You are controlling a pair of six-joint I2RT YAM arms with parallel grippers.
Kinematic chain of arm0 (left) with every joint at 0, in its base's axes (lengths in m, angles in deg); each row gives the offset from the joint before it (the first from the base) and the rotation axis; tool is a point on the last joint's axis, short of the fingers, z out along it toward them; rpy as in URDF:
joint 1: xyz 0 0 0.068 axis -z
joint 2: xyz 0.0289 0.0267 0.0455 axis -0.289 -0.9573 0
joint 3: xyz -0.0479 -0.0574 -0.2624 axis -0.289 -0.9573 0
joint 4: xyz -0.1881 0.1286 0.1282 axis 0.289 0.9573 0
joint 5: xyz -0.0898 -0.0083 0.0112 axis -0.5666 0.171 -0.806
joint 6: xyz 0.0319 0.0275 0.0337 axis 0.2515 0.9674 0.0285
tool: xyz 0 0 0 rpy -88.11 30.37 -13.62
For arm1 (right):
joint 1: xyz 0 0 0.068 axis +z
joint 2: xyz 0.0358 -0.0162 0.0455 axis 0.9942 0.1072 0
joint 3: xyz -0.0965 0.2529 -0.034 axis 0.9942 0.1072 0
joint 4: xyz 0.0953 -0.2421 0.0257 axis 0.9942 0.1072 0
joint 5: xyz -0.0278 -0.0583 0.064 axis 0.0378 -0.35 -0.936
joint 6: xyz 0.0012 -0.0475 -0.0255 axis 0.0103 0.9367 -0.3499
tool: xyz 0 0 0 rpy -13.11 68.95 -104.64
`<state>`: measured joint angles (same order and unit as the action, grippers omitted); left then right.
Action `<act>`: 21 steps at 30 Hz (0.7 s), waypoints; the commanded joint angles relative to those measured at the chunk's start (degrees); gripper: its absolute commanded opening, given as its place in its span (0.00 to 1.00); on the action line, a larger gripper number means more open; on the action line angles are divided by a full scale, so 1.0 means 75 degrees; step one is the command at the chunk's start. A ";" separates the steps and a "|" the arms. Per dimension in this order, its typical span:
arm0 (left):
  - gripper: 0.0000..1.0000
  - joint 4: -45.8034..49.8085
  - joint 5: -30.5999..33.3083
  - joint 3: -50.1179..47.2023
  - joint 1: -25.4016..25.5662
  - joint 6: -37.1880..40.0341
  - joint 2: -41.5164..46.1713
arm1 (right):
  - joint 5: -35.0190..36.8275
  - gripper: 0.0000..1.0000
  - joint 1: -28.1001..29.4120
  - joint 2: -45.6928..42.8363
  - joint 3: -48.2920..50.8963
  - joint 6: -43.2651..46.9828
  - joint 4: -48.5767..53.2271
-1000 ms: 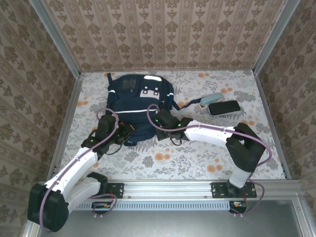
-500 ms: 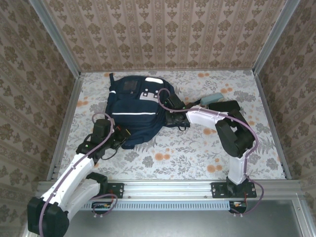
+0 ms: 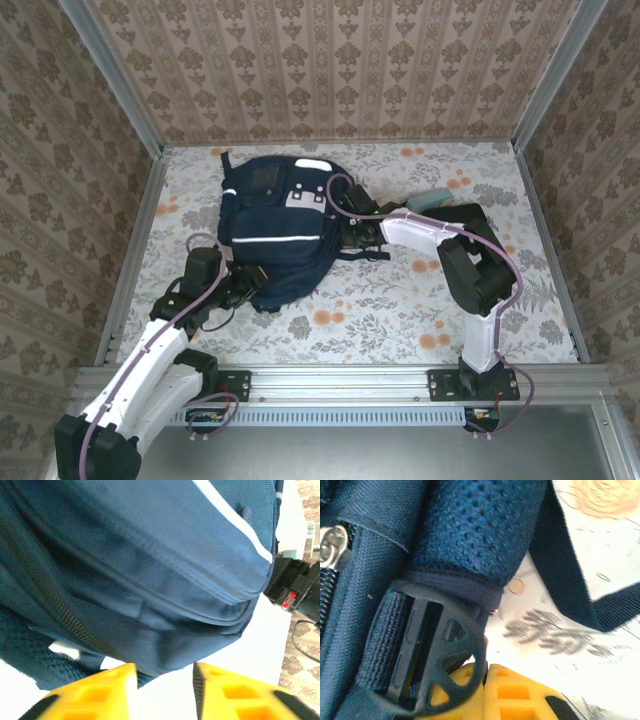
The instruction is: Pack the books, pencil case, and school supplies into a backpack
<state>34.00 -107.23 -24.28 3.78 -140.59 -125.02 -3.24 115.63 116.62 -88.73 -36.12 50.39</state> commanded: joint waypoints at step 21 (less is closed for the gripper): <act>0.62 0.1701 0.3461 0.4345 0.4164 0.4298 -0.4241 | -0.0205 0.87 -0.0455 -0.5473 0.3747 -0.1046 -0.0132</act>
<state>41.65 -90.62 3.39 31.39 -115.92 -151.69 -6.71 113.10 78.09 -63.12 -40.87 49.85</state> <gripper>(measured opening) 0.617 0.868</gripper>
